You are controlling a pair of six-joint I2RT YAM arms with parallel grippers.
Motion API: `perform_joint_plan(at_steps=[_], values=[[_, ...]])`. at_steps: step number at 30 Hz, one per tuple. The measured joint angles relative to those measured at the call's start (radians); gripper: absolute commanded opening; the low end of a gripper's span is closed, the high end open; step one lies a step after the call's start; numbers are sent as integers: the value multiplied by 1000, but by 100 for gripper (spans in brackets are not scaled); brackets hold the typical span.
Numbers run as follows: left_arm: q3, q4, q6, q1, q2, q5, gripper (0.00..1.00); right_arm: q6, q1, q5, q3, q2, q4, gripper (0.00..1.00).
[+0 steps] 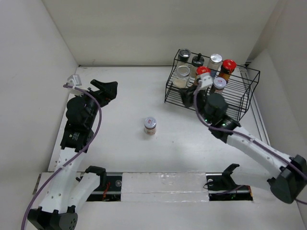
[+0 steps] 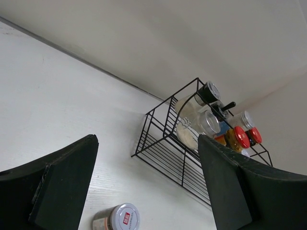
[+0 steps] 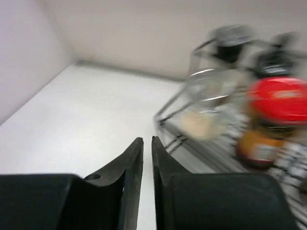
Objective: Organize the condiment bottles
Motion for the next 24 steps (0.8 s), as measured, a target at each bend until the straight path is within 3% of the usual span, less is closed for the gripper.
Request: perform_joint_plan(at_steps=[1, 2, 3, 6, 11, 24], values=[[0, 0, 0, 0, 2, 0, 81, 0, 36, -35, -10, 27, 15, 29], [0, 0, 0, 0, 2, 0, 81, 0, 77, -68, -14, 62, 22, 54], [0, 0, 0, 0, 2, 0, 81, -1, 111, -93, -17, 109, 17, 67], [0, 1, 0, 0, 2, 2, 82, -22, 212, -137, -43, 228, -13, 100], [0, 1, -3, 0, 2, 6, 83, -36, 337, -187, -75, 345, -99, 100], [0, 2, -3, 0, 2, 21, 83, -39, 341, -160, 45, 632, -47, 100]])
